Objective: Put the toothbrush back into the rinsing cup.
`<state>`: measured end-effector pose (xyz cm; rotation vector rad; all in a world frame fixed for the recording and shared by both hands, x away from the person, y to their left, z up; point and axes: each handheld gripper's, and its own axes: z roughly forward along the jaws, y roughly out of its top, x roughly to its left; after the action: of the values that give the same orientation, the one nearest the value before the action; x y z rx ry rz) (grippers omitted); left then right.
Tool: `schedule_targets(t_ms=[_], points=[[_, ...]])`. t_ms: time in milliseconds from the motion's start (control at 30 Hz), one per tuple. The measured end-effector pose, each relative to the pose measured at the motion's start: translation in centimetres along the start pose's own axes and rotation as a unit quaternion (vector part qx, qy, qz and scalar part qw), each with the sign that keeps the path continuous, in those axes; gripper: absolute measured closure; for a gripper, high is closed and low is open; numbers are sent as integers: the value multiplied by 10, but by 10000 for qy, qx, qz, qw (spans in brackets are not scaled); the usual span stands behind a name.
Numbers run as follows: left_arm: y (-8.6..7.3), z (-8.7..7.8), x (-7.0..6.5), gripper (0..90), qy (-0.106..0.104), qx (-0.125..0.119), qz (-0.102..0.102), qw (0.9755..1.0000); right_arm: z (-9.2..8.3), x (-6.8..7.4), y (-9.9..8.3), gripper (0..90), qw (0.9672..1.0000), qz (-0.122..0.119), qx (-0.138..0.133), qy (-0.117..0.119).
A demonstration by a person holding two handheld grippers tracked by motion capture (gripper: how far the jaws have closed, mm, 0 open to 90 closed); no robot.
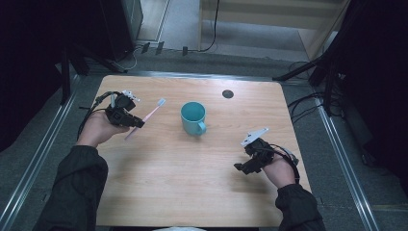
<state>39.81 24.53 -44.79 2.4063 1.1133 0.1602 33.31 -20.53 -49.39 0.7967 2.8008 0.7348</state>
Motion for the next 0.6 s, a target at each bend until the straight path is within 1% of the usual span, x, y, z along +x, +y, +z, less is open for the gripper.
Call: schedule_targets(t_ms=[33,67,133,233,267,367,500,600], points=[[0,-2,-1,784,-36,-53,34,10000,0,0,0,195,10000,-6,-6,9],[0,-2,-2,784,-27,-98,38,9999,0,0,0,195,10000,-6,-1,15],[0,-5,-2,784,-49,-156,28,9999,1,0,0,195,10000,-6,1,14],[1,-9,-2,784,-97,-314,0,9995,1,0,0,195,10000,-6,8,16],[1,-10,-2,784,-123,-374,-39,9992,1,0,0,195,10000,-14,19,16],[2,-16,-4,784,-155,-574,-74,9982,1,1,0,195,10000,-17,35,24],[3,-21,-5,784,-208,-776,-124,9967,1,1,1,195,10000,-32,46,30],[4,-24,-6,784,-191,-909,-153,9956,2,1,1,195,10000,-46,51,49]])
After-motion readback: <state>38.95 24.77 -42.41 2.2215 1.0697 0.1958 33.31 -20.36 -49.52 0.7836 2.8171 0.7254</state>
